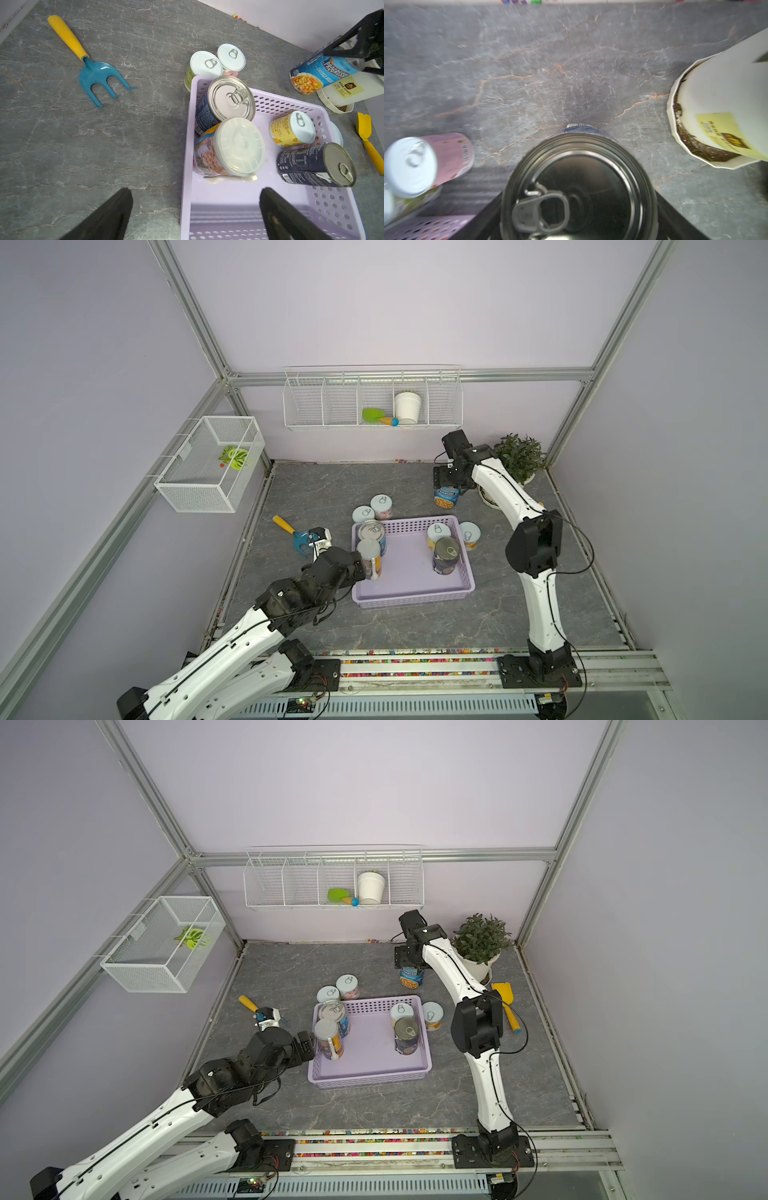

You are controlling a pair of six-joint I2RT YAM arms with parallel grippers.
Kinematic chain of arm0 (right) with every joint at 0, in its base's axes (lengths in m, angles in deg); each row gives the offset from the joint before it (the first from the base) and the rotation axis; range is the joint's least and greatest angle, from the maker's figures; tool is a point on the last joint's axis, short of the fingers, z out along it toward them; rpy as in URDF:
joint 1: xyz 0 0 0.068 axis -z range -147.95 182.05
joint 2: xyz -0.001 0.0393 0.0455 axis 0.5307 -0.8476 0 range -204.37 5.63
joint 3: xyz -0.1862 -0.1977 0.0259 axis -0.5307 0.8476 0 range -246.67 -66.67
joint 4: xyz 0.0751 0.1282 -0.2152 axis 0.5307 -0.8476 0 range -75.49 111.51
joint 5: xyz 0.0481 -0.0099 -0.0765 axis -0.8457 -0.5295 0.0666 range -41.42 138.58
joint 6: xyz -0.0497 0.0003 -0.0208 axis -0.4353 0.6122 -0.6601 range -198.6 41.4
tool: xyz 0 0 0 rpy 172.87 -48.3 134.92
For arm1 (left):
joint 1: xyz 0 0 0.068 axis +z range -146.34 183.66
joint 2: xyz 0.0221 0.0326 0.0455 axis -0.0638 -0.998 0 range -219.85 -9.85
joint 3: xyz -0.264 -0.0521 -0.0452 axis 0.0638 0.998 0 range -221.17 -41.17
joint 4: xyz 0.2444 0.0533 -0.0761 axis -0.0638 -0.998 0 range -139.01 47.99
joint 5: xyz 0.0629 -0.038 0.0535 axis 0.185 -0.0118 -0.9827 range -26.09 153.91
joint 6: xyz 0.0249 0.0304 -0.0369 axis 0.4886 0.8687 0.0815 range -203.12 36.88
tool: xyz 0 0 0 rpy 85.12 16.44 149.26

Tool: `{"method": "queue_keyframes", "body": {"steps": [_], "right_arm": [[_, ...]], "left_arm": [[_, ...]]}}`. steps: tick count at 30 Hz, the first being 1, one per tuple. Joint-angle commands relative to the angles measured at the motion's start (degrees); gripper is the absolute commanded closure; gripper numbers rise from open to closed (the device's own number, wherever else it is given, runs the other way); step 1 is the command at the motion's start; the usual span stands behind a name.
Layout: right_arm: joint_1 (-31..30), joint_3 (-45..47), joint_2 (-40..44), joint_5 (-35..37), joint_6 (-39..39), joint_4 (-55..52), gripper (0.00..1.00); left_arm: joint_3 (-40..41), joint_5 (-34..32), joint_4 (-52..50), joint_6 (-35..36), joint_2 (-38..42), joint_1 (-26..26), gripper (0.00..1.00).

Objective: Put the canned food in the basket
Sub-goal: Pick up the canned food from the center of the board, then place the canned food in the basket.

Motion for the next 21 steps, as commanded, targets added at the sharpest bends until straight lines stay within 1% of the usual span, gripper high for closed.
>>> {"method": "queue_keyframes", "body": {"steps": [1, 4, 11, 15, 21], "right_arm": [[-1.0, -0.8, 8.4, 1.2, -0.1, 1.1, 0.44], [-2.2, 1.1, 12.3, 1.6, 0.0, 0.7, 0.45], [-7.0, 14.6, 26.7, 2.9, -0.6, 7.0, 0.45], [-11.4, 20.6, 34.0, 3.3, -0.2, 8.4, 0.45], [-20.3, 31.8, 44.5, 4.7, 0.3, 12.2, 0.47]], "left_arm": [[0.5, -0.3, 0.2, -0.1, 0.5, 0.2, 0.0], [0.6, -0.3, 0.2, -0.1, 0.7, 0.2, 0.0], [0.7, -0.2, 0.1, 0.0, 1.3, 0.2, 0.0], [0.7, -0.2, 0.0, 0.0, 1.8, 0.2, 0.0], [0.7, -0.4, -0.1, -0.1, 1.9, 0.2, 0.0]]}}
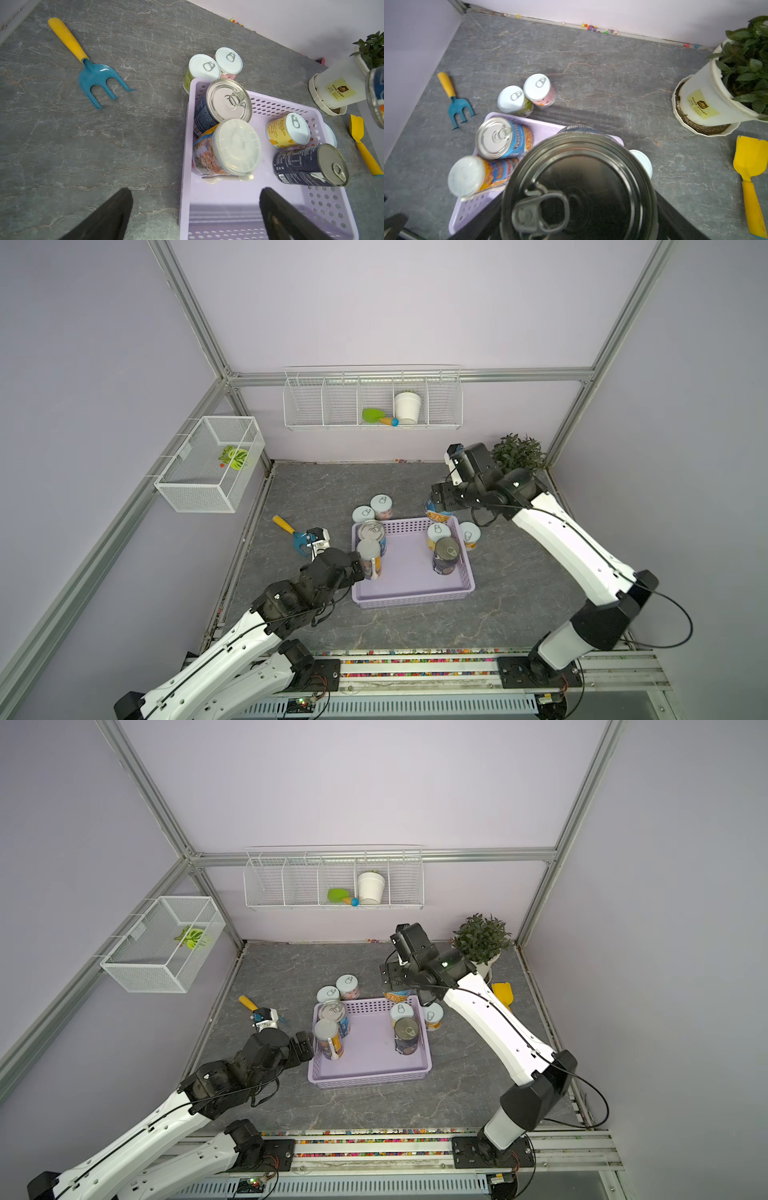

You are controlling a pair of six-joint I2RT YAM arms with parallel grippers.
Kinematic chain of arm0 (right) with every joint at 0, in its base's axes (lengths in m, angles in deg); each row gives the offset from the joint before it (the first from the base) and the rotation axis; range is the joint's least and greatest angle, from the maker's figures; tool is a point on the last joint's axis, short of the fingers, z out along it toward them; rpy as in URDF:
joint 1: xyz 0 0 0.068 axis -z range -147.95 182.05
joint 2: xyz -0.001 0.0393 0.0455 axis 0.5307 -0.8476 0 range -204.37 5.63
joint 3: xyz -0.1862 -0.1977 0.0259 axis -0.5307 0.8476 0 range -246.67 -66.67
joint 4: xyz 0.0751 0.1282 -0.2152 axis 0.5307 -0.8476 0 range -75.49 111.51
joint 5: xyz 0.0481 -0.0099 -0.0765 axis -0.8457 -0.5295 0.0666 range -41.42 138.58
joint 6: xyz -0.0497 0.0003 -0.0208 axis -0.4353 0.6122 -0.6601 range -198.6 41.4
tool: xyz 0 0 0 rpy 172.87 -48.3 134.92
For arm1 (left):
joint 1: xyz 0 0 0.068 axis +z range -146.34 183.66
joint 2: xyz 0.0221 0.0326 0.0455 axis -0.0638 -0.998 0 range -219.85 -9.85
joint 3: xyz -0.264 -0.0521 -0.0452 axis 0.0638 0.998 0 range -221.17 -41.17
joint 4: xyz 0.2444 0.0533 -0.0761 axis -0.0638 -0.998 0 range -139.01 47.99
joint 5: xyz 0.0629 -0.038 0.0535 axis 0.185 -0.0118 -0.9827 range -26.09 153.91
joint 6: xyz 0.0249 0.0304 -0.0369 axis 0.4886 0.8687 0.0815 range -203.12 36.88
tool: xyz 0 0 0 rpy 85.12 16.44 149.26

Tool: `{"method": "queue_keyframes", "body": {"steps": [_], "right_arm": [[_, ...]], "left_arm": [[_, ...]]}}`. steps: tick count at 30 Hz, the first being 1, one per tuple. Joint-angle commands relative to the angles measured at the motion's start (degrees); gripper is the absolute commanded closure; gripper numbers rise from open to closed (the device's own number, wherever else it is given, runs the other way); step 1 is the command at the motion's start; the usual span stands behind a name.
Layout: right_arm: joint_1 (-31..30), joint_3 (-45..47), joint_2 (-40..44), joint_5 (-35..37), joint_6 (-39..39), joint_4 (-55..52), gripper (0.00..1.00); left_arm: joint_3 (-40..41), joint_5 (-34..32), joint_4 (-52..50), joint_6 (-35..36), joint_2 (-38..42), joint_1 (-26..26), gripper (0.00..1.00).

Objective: Put the canned food in the basket
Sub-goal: Place the canned food in the basket.

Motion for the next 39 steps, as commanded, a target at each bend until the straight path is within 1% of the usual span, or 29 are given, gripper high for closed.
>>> {"method": "queue_keyframes", "body": {"steps": [1, 6, 10, 14, 19, 24, 27, 32, 35, 39], "right_arm": [[-4.2, 4.6, 7.4, 2.3, 0.6, 9.3, 0.47], [-10.1, 12.2, 12.5, 2.6, 1.9, 11.5, 0.48], [-14.0, 16.1, 14.0, 3.0, 2.5, 11.7, 0.49], [-16.5, 20.1, 15.1, 3.0, 3.2, 12.7, 0.49], [-17.1, 26.5, 15.8, 1.7, 5.0, 15.1, 0.49], [-17.1, 30.7, 15.5, 2.3, 5.6, 16.9, 0.49], [-17.1, 31.9, 14.7, 2.5, 5.5, 17.2, 0.49], [-17.0, 32.7, 12.9, 6.3, 6.8, 16.1, 0.5], [-17.0, 32.6, 12.1, 6.5, 7.0, 14.5, 0.5], [-17.1, 35.0, 12.6, 8.0, 7.7, 13.9, 0.51]], "left_arm": [[0.6, -0.4, -0.1, -0.1, 0.5, 0.2, 0.0], [0.6, -0.3, 0.0, 0.0, 0.5, 0.2, 0.0], [0.6, -0.4, 0.0, 0.0, 0.5, 0.2, 0.0], [0.6, -0.4, 0.0, 0.1, 0.5, 0.2, 0.0], [0.6, -0.3, 0.0, 0.1, 0.5, 0.2, 0.0], [0.6, -0.3, 0.2, 0.1, 0.4, 0.1, 0.0], [0.6, -0.3, 0.1, 0.1, 0.5, 0.1, 0.0], [0.6, -0.2, 0.1, 0.1, 0.5, 0.2, 0.0], [0.6, -0.3, 0.1, 0.1, 0.4, 0.2, 0.0], [0.6, -0.3, 0.1, 0.2, 0.5, 0.2, 0.0]]}}
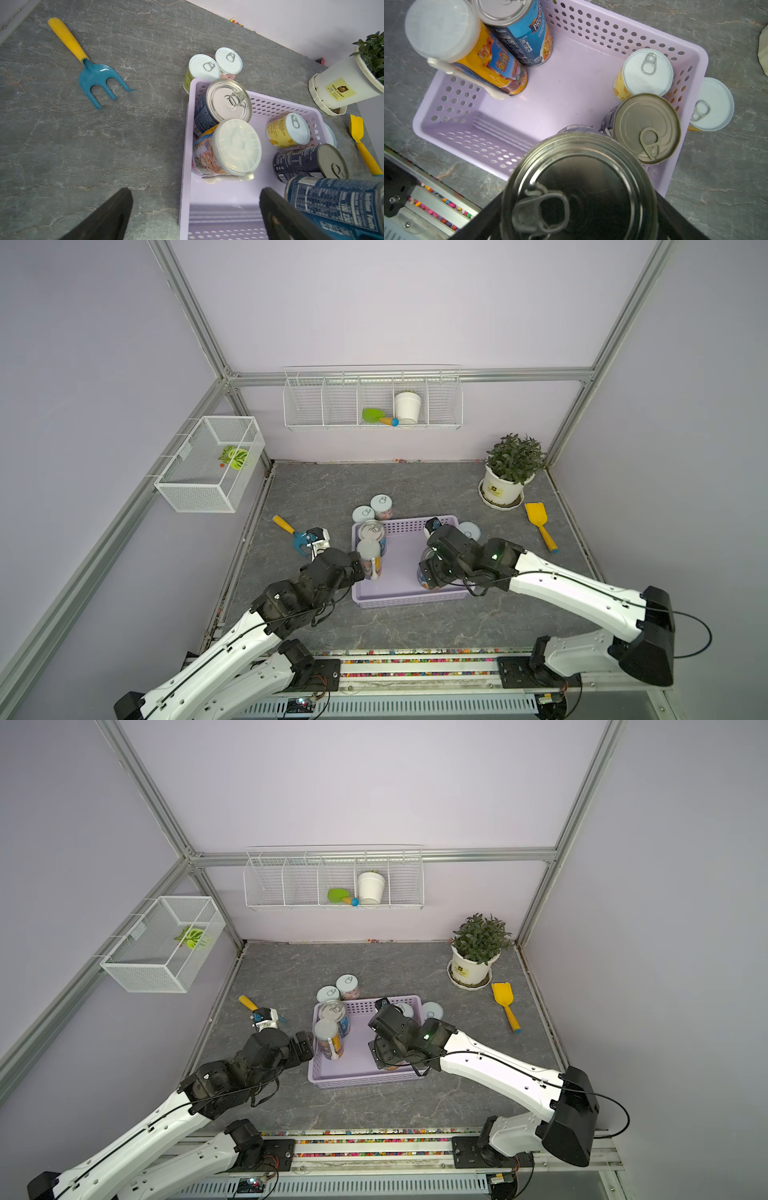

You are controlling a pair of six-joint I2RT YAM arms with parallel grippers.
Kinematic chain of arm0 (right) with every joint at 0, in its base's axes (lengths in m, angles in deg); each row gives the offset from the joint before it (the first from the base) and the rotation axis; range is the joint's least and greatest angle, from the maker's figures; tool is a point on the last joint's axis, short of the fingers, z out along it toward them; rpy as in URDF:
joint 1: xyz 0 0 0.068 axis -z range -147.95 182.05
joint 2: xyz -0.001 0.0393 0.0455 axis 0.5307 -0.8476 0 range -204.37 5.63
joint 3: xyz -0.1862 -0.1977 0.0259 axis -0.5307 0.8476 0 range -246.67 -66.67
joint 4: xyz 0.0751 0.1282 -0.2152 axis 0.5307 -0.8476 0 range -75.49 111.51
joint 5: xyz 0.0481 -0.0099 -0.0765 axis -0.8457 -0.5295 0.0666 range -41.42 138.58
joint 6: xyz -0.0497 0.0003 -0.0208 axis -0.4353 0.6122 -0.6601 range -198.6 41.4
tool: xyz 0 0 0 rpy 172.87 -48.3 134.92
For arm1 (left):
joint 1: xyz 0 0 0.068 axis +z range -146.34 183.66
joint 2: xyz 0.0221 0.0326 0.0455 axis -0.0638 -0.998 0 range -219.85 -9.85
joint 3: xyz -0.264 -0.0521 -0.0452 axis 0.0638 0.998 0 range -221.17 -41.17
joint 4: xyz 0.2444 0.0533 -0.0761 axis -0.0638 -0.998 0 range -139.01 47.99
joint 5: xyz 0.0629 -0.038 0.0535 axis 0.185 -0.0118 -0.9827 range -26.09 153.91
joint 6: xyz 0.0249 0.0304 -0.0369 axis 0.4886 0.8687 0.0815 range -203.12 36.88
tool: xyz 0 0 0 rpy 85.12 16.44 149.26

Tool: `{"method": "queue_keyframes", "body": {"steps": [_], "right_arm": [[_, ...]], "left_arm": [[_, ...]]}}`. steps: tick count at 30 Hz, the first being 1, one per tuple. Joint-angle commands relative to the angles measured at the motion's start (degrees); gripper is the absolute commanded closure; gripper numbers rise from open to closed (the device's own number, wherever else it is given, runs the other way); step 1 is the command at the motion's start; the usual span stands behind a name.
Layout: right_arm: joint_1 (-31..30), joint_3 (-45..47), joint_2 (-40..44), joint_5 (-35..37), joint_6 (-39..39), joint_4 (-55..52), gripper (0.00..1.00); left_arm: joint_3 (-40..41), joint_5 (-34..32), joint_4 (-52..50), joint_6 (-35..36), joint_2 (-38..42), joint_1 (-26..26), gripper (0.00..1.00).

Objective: Put the canned food in the basket
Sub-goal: Place the canned food in the basket.

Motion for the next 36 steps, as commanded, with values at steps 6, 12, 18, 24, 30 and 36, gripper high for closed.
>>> {"method": "queue_keyframes", "body": {"steps": [6, 12, 18, 24, 30, 36], "right_arm": [[-0.1, 4.8, 2.2, 5.3, 2.3, 2.2, 0.51], [1.4, 8.5, 2.9, 4.8, 3.0, 2.6, 0.51], [3.9, 11.7, 2.2, 3.2, 3.0, 5.0, 0.52], [4.2, 12.9, 1.9, 5.4, 3.4, 4.4, 0.52], [5.1, 15.6, 2.6, 6.1, 3.9, 5.0, 0.51], [5.2, 16.2, 4.9, 6.6, 4.4, 4.4, 0.43]], "left_arm": [[0.5, -0.4, 0.1, 0.1, 0.5, 0.2, 0.0], [0.4, -0.8, -0.3, -0.1, 0.5, 0.2, 0.0], [0.4, -0.7, -0.4, -0.1, 0.5, 0.2, 0.0], [0.3, -1.0, -0.5, -0.2, 0.5, 0.2, 0.0], [0.7, -1.6, -0.4, -0.2, 3.1, 0.3, 0.0], [-0.2, -3.1, -0.6, -0.3, 2.9, 0.2, 0.0]]}}
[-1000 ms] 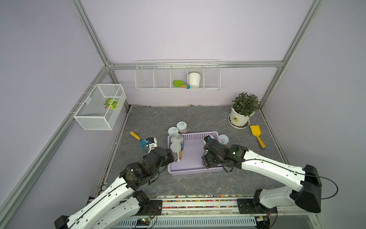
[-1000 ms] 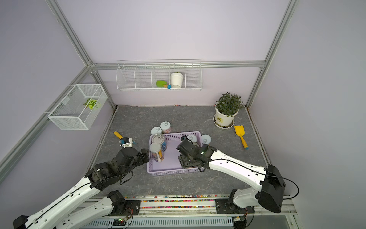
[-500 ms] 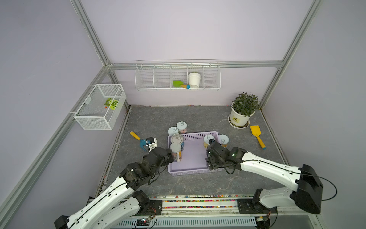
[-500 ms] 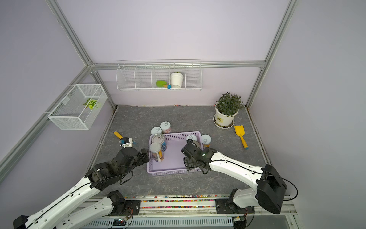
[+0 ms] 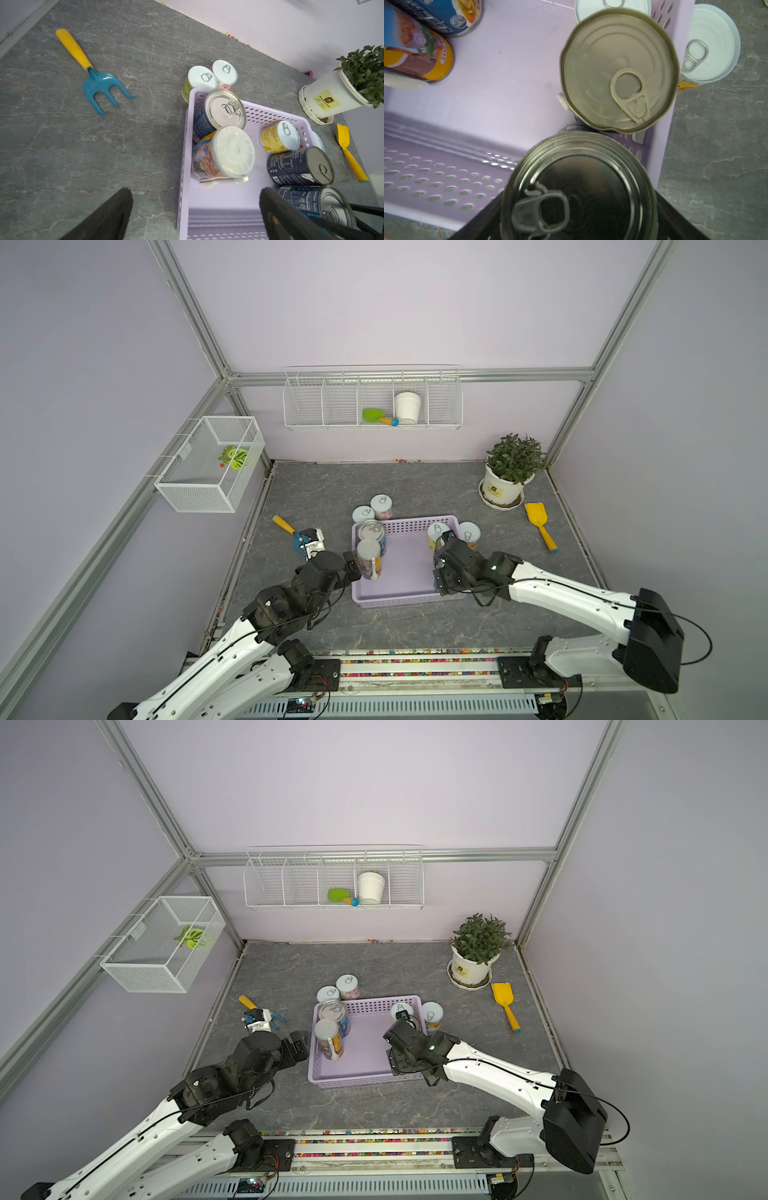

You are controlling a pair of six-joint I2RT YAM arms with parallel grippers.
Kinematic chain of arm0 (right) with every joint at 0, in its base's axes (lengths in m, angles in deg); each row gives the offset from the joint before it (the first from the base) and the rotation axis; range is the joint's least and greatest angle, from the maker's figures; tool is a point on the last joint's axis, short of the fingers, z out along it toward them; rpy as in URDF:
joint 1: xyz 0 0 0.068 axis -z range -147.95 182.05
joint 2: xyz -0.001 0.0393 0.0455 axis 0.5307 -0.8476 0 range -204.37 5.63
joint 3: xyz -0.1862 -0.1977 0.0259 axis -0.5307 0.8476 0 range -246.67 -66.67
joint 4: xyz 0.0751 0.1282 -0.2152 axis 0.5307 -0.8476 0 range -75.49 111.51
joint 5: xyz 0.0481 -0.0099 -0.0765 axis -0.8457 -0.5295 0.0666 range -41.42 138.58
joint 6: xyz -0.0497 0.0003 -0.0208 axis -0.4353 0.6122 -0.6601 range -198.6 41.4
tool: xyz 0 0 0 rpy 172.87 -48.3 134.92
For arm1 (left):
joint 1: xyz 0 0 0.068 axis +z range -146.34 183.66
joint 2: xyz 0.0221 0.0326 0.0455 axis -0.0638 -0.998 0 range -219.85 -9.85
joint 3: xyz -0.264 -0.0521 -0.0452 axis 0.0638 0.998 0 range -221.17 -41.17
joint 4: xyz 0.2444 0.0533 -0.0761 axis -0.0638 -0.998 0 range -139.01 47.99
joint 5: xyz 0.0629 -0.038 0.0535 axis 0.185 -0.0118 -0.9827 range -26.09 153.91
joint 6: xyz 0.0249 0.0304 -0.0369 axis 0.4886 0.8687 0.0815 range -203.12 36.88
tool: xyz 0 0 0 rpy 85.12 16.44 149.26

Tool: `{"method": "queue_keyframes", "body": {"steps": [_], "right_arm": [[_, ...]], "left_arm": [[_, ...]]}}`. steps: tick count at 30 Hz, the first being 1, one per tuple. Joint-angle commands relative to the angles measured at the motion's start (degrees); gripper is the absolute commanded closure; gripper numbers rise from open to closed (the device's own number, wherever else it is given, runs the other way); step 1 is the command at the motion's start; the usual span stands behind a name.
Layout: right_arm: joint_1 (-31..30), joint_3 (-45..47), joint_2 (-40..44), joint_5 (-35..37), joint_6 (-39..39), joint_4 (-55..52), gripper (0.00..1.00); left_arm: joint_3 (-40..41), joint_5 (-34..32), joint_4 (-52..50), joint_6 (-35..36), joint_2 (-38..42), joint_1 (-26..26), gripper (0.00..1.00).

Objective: Put the canned food in the basket
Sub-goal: Place the canned food in the basket.

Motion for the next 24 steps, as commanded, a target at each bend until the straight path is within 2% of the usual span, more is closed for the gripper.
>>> {"method": "queue_keyframes", "body": {"steps": [1, 3, 7, 11, 15, 17, 22, 24], "right_arm": [[0.9, 1.5, 2.5, 4.4, 0.4, -2.7, 0.37], [0.8, 1.6, 3.0, 4.2, 0.3, -2.8, 0.33], [0.8, 0.8, 3.7, 3.7, 0.0, -3.3, 0.15], [0.9, -1.0, 4.2, 2.5, -1.3, -4.0, 0.07], [0.9, -2.2, 5.0, 1.6, -2.5, -5.1, 0.02], [0.9, -2.2, 6.5, 1.4, -3.2, -5.5, 0.02], [0.9, -1.1, 10.7, -2.8, -3.5, -4.1, 0.02], [0.9, -0.2, 12.2, -3.8, -3.9, -3.3, 0.02]], "left_arm": [[-0.9, -1.8, -0.6, -0.3, -0.9, 0.2, 0.0], [-1.9, -1.7, -0.1, -0.2, -2.0, 0.2, 0.0], [-4.0, -2.7, 2.8, 0.5, -6.0, 0.2, 0.0], [-7.7, -3.1, 6.5, 1.7, -12.1, 0.6, 0.0], [-15.1, -3.1, 7.8, 4.6, -20.7, 2.0, 0.0], [-19.0, -1.6, 8.9, 7.0, -25.2, 4.2, 0.0], [-27.1, 10.6, 12.3, 12.6, -36.5, 14.4, 0.0], [-32.1, 12.3, 10.8, 14.5, -42.1, 17.2, 0.0]]}}
